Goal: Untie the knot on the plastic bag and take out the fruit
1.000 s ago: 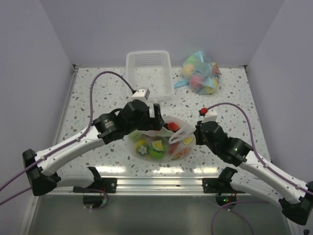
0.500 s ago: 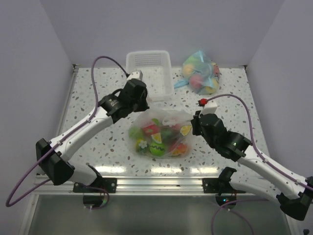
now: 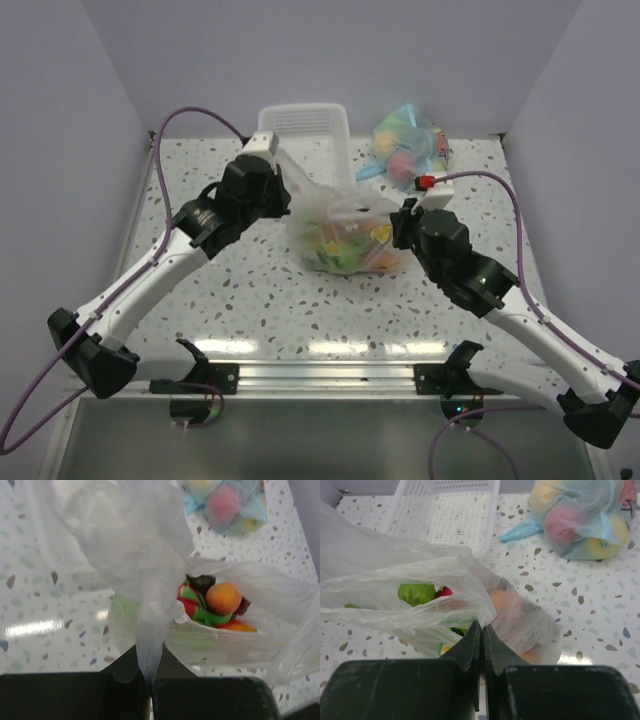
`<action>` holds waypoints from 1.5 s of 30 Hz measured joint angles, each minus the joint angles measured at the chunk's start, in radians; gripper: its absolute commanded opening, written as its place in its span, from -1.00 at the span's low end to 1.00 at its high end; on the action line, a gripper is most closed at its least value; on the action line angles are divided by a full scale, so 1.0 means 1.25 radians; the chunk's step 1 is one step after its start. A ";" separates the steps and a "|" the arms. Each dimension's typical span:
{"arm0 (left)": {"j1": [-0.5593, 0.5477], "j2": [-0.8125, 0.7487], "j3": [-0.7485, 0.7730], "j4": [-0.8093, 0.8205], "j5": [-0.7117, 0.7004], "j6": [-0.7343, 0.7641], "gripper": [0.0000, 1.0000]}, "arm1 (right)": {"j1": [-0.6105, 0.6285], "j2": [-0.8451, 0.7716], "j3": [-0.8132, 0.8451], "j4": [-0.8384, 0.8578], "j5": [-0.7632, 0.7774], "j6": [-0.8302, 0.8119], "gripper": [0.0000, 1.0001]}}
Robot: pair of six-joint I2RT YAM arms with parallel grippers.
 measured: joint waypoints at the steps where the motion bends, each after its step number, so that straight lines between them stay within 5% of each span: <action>1: 0.001 -0.043 -0.079 0.028 0.010 -0.004 -1.00 | 0.000 -0.009 -0.025 0.006 -0.014 0.010 -1.00; 6: -0.002 -0.235 -0.434 0.108 0.113 -0.069 -1.00 | 0.003 -0.078 -0.203 0.007 -0.113 0.100 -0.86; 9: -0.008 -0.297 -0.571 0.142 0.164 -0.107 -1.00 | 0.005 -0.106 -0.255 -0.055 -0.168 0.144 -0.20; 10: -0.011 -0.316 -0.604 0.143 0.168 -0.114 -1.00 | 0.004 -0.113 -0.256 -0.090 -0.177 0.154 0.16; 13: -0.029 -0.360 -0.642 0.140 0.160 -0.126 -1.00 | -0.002 -0.126 -0.223 -0.200 -0.206 0.154 0.70; 16: -0.058 -0.387 -0.641 0.162 0.146 -0.125 -1.00 | -0.003 -0.088 -0.090 -0.314 -0.221 0.125 0.97; 24: -0.127 -0.356 -0.631 0.186 0.098 -0.117 -1.00 | 0.010 0.123 0.266 -0.380 -0.226 0.043 0.97; 33: -0.143 -0.357 -0.634 0.184 0.045 -0.117 -1.00 | 0.031 0.332 0.173 -0.365 -0.182 0.037 0.90; 37: -0.144 -0.390 -0.675 0.174 0.004 -0.142 -1.00 | -0.008 0.330 0.060 -0.352 -0.149 0.039 0.60; 42: -0.139 -0.427 -0.735 0.147 -0.027 -0.205 -1.00 | -0.192 0.227 -0.108 -0.290 -0.150 0.048 0.33; 44: -0.122 -0.429 -0.749 0.142 -0.024 -0.230 -1.00 | -0.260 0.166 -0.162 -0.269 -0.175 0.061 -0.02; 45: -0.105 -0.426 -0.757 0.147 -0.010 -0.243 -1.00 | -0.281 0.141 -0.184 -0.253 -0.200 0.070 -0.47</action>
